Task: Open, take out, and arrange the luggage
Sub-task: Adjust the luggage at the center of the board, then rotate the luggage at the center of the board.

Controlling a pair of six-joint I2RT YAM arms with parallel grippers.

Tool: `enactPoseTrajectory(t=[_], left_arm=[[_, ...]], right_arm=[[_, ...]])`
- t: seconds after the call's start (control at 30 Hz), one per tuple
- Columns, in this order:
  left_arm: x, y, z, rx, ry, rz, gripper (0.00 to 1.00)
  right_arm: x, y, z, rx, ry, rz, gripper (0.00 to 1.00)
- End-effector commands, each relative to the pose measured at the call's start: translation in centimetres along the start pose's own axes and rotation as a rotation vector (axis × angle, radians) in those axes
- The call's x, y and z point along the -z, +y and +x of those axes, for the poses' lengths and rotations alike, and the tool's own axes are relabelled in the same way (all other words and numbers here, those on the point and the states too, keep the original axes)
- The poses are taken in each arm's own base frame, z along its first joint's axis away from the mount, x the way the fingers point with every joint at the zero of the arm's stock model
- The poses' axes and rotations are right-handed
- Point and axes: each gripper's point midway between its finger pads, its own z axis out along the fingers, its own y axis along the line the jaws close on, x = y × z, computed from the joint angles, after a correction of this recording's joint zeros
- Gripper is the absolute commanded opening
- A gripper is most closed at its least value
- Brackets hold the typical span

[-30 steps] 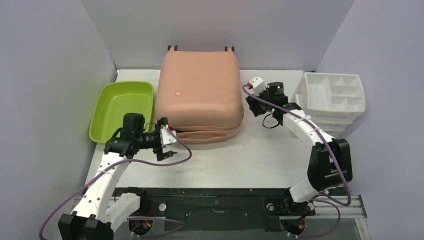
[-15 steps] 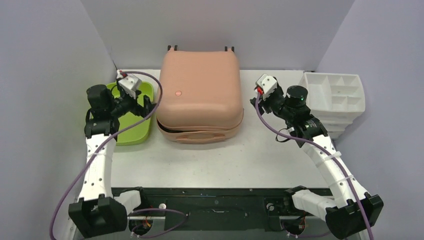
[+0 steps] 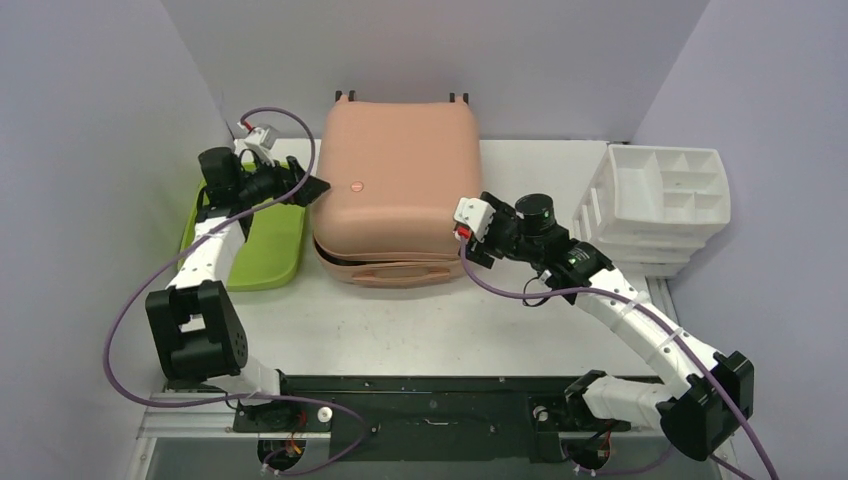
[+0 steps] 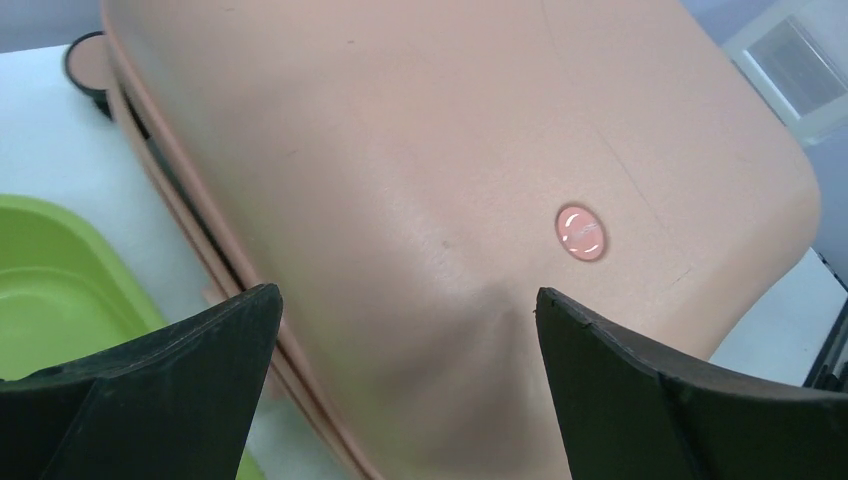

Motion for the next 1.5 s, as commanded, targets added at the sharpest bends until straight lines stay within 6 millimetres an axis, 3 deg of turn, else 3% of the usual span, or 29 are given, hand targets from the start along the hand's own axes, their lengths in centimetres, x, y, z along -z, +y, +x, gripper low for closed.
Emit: enactPoseTrajectory(t=[0.0, 0.23, 0.43, 0.73, 0.83, 0.93, 1.0, 1.07, 1.13, 1.17, 1.2, 1.23, 1.27, 1.3, 1.37, 1.4, 1.47], left_arm=[[-1.7, -3.6, -2.4, -0.075, -0.044, 0.122, 0.96], [-2.1, -8.0, 3.3, -0.089, 0.080, 0.229, 0.97], [-1.8, -12.7, 8.8, -0.077, 0.225, 0.337, 0.98], [-1.4, -21.1, 15.4, -0.181, 0.408, 0.559, 0.98], [-0.1, -24.8, 17.9, -0.231, 0.491, 0.695, 0.99], [1.1, -27.5, 18.6, -0.328, 0.518, 0.823, 0.98], [1.3, -28.4, 17.4, -0.343, 0.501, 0.854, 0.98], [1.0, -28.0, 14.4, -0.355, 0.440, 0.826, 0.97], [0.6, -26.8, 9.8, -0.330, 0.319, 0.769, 0.97], [-0.4, -24.8, 6.4, -0.361, 0.197, 0.701, 0.96], [-0.2, -24.3, 4.3, -0.305, 0.145, 0.649, 0.96], [-0.8, -22.0, 1.0, -0.351, 0.022, 0.561, 0.96], [-0.7, -21.4, -0.4, -0.337, -0.017, 0.525, 0.96], [-1.0, -19.4, -2.7, -0.371, -0.097, 0.445, 0.96], [-1.7, -17.1, -5.0, -0.370, -0.157, 0.361, 0.96], [-2.8, -15.8, -4.7, -0.332, -0.141, 0.345, 0.96], [-4.3, -13.5, -6.1, -0.296, -0.158, 0.308, 0.96]], right_arm=[[1.2, -3.0, -1.4, 0.026, -0.012, 0.093, 0.66], [5.1, -8.3, -0.7, -0.148, -0.046, 0.260, 0.66], [7.2, -10.3, 0.4, -0.207, -0.047, 0.325, 0.66], [7.0, -9.4, -0.8, -0.255, -0.116, 0.245, 0.66], [6.6, -8.2, -1.2, -0.244, -0.133, 0.167, 0.66], [6.2, -7.7, -1.2, -0.255, -0.136, 0.130, 0.66], [5.9, -7.7, -0.9, -0.272, -0.130, 0.129, 0.66], [5.7, -7.7, -0.5, -0.284, -0.116, 0.131, 0.66], [5.6, -7.8, -0.1, -0.285, -0.101, 0.142, 0.66], [5.7, -8.0, 0.2, -0.284, -0.090, 0.155, 0.66], [5.7, -8.1, 0.3, -0.283, -0.084, 0.161, 0.66], [5.9, -8.4, 0.6, -0.283, -0.072, 0.184, 0.66], [6.0, -8.8, 0.9, -0.289, -0.056, 0.212, 0.66], [6.2, -9.1, 1.0, -0.293, -0.051, 0.226, 0.66], [6.4, -9.8, 1.4, -0.314, -0.030, 0.266, 0.66], [6.6, -10.2, 1.8, -0.336, -0.013, 0.293, 0.66], [6.9, -10.8, 2.8, -0.387, 0.020, 0.348, 0.66]])
